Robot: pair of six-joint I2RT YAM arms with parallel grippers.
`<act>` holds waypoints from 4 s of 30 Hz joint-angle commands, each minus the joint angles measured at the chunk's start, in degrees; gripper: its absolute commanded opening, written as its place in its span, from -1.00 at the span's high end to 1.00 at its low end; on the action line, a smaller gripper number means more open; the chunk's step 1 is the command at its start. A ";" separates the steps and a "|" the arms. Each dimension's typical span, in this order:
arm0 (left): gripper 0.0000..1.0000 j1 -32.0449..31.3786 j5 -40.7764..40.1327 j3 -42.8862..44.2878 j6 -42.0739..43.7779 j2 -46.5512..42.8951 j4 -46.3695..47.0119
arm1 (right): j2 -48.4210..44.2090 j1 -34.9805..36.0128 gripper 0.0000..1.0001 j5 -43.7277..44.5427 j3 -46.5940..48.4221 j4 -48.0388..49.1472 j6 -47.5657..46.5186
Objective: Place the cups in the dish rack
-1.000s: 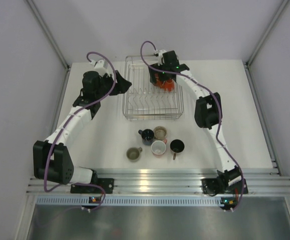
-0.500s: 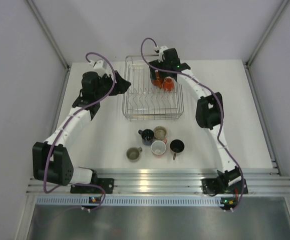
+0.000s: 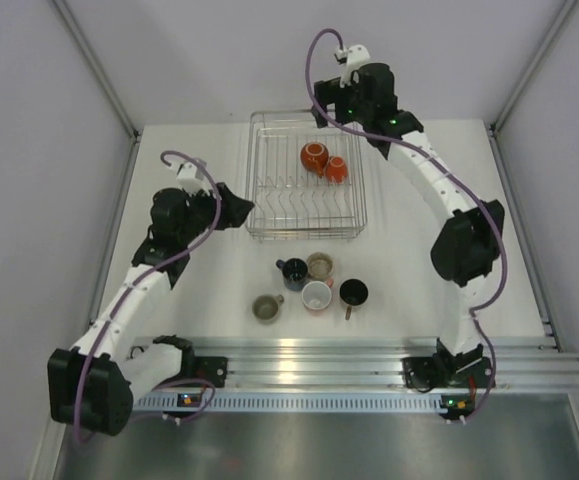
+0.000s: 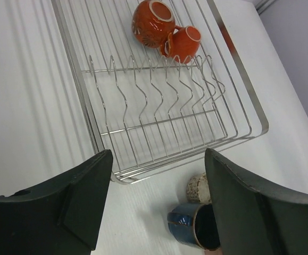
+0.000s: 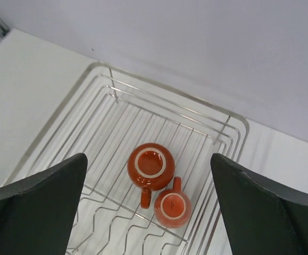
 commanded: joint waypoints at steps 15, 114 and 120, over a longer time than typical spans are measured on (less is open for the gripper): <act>-0.41 -28.11 -22.69 -14.88 -2.84 -10.85 -6.96 | -37.05 0.74 -0.99 7.13 -48.60 12.46 4.06; 1.00 -36.75 -39.86 0.15 -2.41 -17.09 -7.60 | -57.09 -7.08 -0.99 -14.00 -72.96 29.65 12.13; 1.00 -27.55 -12.76 -2.30 -6.69 -12.96 12.23 | -61.58 -9.11 -0.99 -28.69 -78.32 44.61 21.52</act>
